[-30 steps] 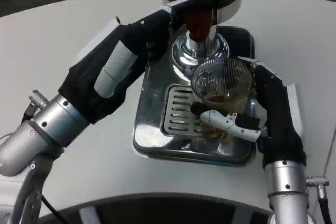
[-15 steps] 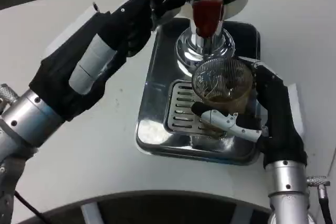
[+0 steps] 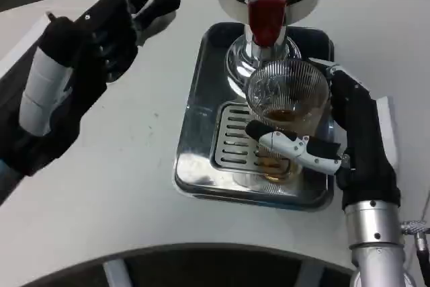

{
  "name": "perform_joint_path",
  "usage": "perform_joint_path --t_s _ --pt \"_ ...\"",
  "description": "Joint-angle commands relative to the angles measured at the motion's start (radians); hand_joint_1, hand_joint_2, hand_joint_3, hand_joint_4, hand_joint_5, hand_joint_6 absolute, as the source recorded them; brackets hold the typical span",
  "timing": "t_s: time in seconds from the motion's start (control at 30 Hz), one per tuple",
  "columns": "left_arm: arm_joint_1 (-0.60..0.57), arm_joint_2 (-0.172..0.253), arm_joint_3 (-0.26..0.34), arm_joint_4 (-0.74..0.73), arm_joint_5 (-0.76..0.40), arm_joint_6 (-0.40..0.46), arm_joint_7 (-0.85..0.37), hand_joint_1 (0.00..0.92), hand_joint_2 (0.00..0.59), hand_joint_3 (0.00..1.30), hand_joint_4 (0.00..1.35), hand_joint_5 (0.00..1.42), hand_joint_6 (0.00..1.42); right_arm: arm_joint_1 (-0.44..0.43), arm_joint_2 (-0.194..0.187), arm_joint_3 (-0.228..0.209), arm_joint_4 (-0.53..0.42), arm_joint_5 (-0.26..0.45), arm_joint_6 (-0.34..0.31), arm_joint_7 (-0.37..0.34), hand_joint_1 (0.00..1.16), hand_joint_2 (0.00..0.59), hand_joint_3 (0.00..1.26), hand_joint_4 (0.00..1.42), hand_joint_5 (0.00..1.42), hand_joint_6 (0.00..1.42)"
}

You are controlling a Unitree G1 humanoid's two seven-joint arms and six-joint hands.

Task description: Grasp the cup under the faucet to collect the drink, then remove the cup.

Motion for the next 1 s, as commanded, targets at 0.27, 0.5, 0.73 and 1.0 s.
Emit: perform_joint_path --t_s 0.27,0.5,0.73,1.0 --pt "0.155 0.013 0.087 -0.021 -0.008 -0.01 0.008 0.0 0.051 0.1 0.0 0.1 0.06 0.07 0.005 0.003 -0.171 0.034 0.025 0.058 1.02 0.101 0.75 0.74 0.87 0.84" --pt "0.268 0.021 0.118 -0.054 0.001 -0.038 -0.018 0.0 0.049 0.11 0.01 0.11 0.07 0.143 -0.006 0.015 -0.298 0.056 0.072 0.132 1.02 0.101 0.75 0.74 0.87 0.84" --pt "0.332 0.033 0.122 -0.081 0.029 -0.08 -0.037 0.0 0.048 0.13 0.02 0.11 0.07 0.213 -0.008 0.029 -0.382 0.063 0.106 0.177 1.02 0.101 0.75 0.74 0.88 0.84" --pt "0.392 0.059 0.113 -0.134 0.142 -0.179 -0.051 0.0 0.048 0.14 0.04 0.11 0.07 0.277 -0.008 0.052 -0.466 0.07 0.134 0.217 1.02 0.101 0.75 0.75 0.89 0.84"
